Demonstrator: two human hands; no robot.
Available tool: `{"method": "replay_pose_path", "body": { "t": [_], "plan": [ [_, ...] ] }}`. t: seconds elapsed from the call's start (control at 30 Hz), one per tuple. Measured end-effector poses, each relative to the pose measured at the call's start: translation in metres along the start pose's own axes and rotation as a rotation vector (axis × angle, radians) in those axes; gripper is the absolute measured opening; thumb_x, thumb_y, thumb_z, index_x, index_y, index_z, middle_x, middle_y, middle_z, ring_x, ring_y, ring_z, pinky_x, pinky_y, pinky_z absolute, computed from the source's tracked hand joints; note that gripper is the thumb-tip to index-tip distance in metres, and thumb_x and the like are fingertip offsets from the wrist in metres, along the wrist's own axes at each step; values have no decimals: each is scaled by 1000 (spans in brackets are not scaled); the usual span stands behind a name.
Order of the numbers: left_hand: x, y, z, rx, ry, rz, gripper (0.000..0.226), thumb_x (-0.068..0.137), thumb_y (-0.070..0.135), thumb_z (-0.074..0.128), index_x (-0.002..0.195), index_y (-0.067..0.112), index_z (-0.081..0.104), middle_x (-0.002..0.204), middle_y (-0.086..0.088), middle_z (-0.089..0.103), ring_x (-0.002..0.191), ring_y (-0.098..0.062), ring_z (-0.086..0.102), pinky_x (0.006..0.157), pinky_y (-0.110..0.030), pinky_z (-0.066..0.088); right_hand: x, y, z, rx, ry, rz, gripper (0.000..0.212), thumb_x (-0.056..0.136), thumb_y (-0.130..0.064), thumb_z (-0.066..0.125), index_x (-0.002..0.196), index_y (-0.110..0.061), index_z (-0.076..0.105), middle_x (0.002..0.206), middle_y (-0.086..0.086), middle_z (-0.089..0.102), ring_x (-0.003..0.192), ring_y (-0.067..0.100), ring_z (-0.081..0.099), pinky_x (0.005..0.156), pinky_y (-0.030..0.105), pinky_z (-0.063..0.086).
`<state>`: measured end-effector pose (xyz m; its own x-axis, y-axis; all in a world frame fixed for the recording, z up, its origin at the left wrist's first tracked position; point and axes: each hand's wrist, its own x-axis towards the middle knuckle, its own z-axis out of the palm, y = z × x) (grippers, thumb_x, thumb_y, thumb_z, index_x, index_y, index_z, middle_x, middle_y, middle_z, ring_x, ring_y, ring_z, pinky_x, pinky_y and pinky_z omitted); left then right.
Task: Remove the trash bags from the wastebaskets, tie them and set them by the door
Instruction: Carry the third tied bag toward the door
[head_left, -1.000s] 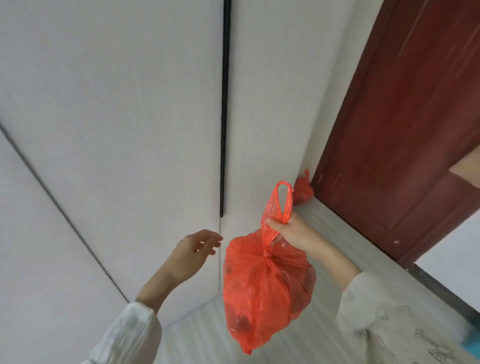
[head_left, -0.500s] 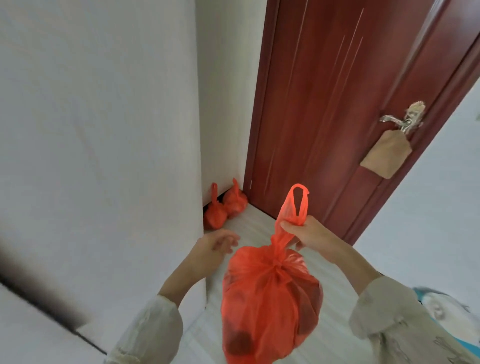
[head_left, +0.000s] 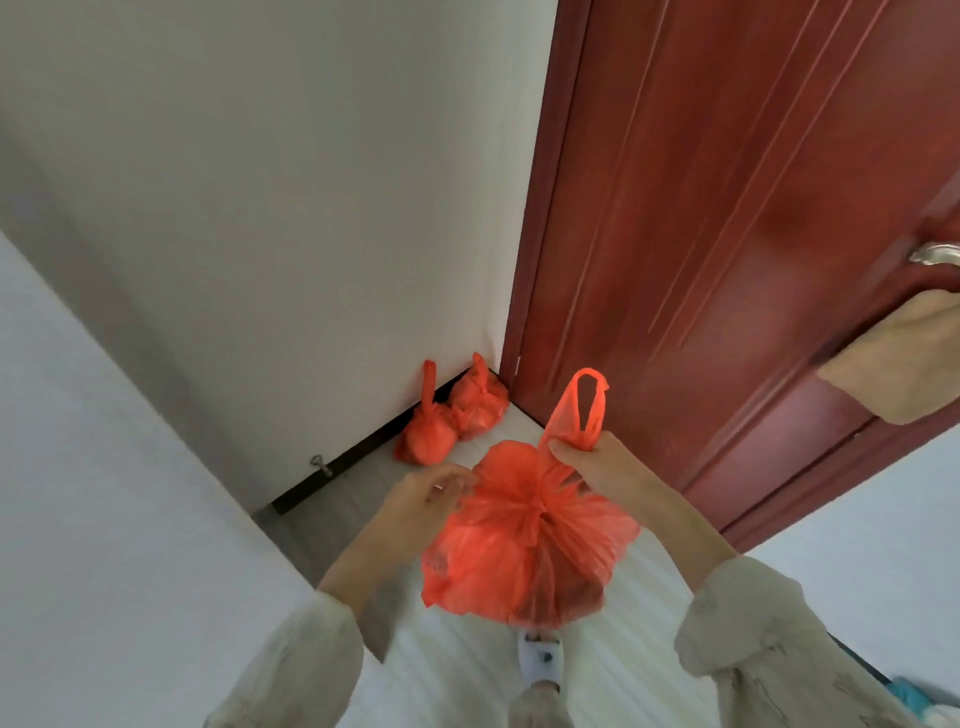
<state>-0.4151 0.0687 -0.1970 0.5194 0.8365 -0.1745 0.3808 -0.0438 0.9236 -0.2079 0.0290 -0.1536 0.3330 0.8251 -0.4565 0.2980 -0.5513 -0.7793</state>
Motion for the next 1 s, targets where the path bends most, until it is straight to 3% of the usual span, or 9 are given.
{"method": "replay_pose_path", "body": {
  "t": [0.1, 0.2, 0.3, 0.4, 0.57, 0.67, 0.8, 0.9, 1.0],
  "plan": [
    [62, 0, 7, -65, 125, -69, 29, 93, 1, 38, 90, 13, 64, 79, 6, 61, 62, 10, 60, 57, -3, 41, 72, -13, -11, -56, -106, -21, 32, 94, -19, 50, 111, 6, 61, 72, 7, 61, 52, 9, 55, 42, 13, 41],
    [116, 3, 16, -106, 203, -153, 27, 93, 0, 37, 103, 1, 62, 79, -2, 60, 56, 13, 57, 54, -3, 41, 134, -22, -18, -133, -218, -5, 34, 93, -22, 52, 108, 6, 62, 83, 14, 63, 57, 15, 57, 44, 15, 42],
    [155, -2, 17, -100, 245, -245, 26, 93, 3, 38, 96, 14, 61, 77, 5, 61, 54, 12, 57, 55, -6, 42, 185, -33, -17, -201, -318, 3, 30, 92, -23, 53, 103, 2, 63, 78, 12, 62, 56, 13, 55, 49, 21, 42],
    [179, -14, 6, -116, 320, -343, 26, 93, -2, 36, 93, 14, 57, 74, 5, 59, 52, 11, 57, 52, -4, 41, 231, -46, -7, -215, -375, 7, 32, 92, -23, 53, 113, 1, 59, 85, 10, 63, 58, 14, 57, 51, 21, 44],
    [207, -59, -23, -225, 472, -519, 32, 93, -3, 36, 80, 18, 56, 68, 6, 60, 47, 9, 56, 49, -3, 41, 309, -66, 34, -263, -454, -47, 29, 92, -21, 53, 113, -3, 60, 106, 18, 68, 92, 37, 67, 67, 31, 51],
    [230, -91, -40, -304, 584, -602, 35, 93, 0, 39, 75, 24, 57, 52, 15, 65, 46, 8, 58, 48, -4, 42, 351, -72, 71, -313, -527, -36, 26, 91, -23, 53, 107, -4, 59, 99, 19, 68, 87, 36, 68, 63, 32, 50],
    [265, -129, -64, -395, 644, -636, 27, 94, 5, 39, 82, 19, 59, 75, 6, 64, 53, 8, 61, 51, -5, 45, 402, -67, 127, -314, -562, 48, 17, 90, -21, 56, 84, -5, 57, 97, 32, 66, 86, 43, 67, 54, 30, 45],
    [284, -158, -80, -410, 647, -682, 21, 95, 11, 40, 91, 16, 60, 82, 2, 64, 69, -5, 63, 55, -7, 48, 432, -62, 166, -332, -594, 128, 26, 92, -20, 52, 66, -16, 48, 98, 35, 64, 98, 50, 62, 56, 30, 43],
    [308, -197, -99, -473, 658, -760, 23, 94, 9, 40, 85, 16, 60, 81, -4, 62, 78, -23, 59, 68, -26, 52, 475, -53, 209, -308, -608, 211, 22, 92, -16, 51, 90, 3, 61, 99, 30, 65, 100, 44, 64, 58, 33, 47]
  ]
}}
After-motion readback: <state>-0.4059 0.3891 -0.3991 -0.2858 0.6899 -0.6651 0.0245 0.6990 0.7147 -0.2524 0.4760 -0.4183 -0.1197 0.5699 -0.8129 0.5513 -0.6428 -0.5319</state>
